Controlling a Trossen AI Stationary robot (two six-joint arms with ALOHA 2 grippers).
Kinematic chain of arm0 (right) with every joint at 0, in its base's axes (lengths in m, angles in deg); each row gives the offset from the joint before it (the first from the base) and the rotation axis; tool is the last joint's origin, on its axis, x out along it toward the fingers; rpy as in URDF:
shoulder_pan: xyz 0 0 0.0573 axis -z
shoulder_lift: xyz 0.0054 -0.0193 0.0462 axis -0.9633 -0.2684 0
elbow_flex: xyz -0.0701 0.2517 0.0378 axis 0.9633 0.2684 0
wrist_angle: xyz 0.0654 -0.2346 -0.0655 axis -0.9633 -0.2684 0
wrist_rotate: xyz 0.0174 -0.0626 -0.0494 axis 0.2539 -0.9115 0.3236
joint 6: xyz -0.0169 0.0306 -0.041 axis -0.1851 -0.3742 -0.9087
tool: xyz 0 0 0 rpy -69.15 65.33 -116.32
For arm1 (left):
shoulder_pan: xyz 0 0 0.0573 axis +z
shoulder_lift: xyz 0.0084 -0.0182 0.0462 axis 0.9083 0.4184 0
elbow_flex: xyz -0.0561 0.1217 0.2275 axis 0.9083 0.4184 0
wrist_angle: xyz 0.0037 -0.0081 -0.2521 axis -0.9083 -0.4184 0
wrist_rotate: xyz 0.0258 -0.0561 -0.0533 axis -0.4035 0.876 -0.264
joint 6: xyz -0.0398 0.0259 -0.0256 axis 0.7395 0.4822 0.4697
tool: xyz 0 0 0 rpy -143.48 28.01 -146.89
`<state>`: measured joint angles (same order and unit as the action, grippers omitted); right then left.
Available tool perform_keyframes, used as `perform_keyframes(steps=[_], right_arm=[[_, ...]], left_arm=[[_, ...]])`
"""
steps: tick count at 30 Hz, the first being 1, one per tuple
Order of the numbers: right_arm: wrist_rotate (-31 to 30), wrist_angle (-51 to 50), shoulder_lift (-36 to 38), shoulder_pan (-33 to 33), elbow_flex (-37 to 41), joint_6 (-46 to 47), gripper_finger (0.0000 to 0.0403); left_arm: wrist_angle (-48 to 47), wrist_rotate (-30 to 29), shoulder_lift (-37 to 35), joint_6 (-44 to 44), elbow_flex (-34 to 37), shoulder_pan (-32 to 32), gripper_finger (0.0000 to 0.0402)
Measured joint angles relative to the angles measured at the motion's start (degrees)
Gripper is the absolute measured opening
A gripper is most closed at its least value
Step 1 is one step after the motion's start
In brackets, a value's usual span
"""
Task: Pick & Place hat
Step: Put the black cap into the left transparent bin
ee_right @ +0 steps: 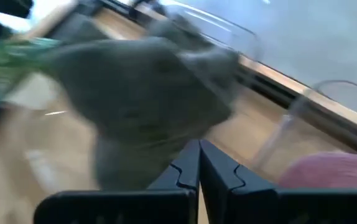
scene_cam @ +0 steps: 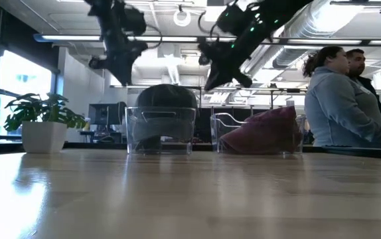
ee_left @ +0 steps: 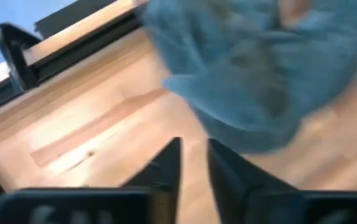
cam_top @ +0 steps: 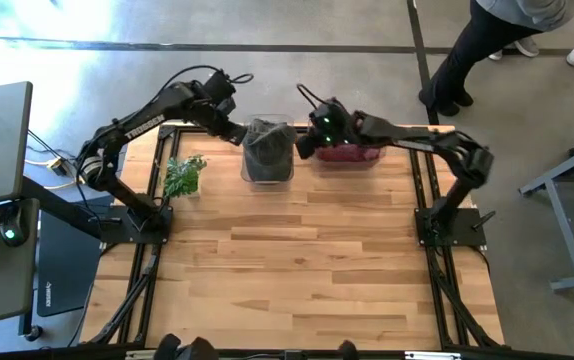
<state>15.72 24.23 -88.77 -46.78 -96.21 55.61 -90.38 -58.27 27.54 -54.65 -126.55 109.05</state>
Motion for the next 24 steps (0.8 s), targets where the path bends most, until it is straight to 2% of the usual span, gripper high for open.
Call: perform_keyframes(steps=[2, 4, 8, 12, 18, 24], right_arm=[[-0.62, -2.91, -3.17, 1.1, -2.98, 0.03, 0.0001], [-0.18, -3.84, -5.87, 1.77, -5.74, -0.01, 0.0001], [1.52, -4.23, -10.86, 2.11, -10.66, -0.09, 0.0001], [5.09, -4.3, -15.69, 2.13, -13.93, 0.52, 0.0001], [10.68, 3.25, -19.94, 2.36, -13.95, 1.51, 0.0001], [12.53, 8.52, -20.77, 3.13, -10.84, 1.42, 0.0]], left_arm=[[4.75, -0.59, 0.0, 1.17, 4.41, 0.51, 0.0031], [10.6, -0.42, 0.11, 2.75, 8.64, 0.63, 0.0009], [21.19, 3.31, 0.09, 5.22, 14.18, 0.38, 0.0024], [26.6, 3.09, 0.07, 5.74, 16.32, 0.45, 0.0017], [29.76, 2.56, 0.07, 6.13, 16.75, 0.31, 0.0003], [29.8, 2.39, 0.06, 5.3, 16.75, 0.05, 0.0001]])
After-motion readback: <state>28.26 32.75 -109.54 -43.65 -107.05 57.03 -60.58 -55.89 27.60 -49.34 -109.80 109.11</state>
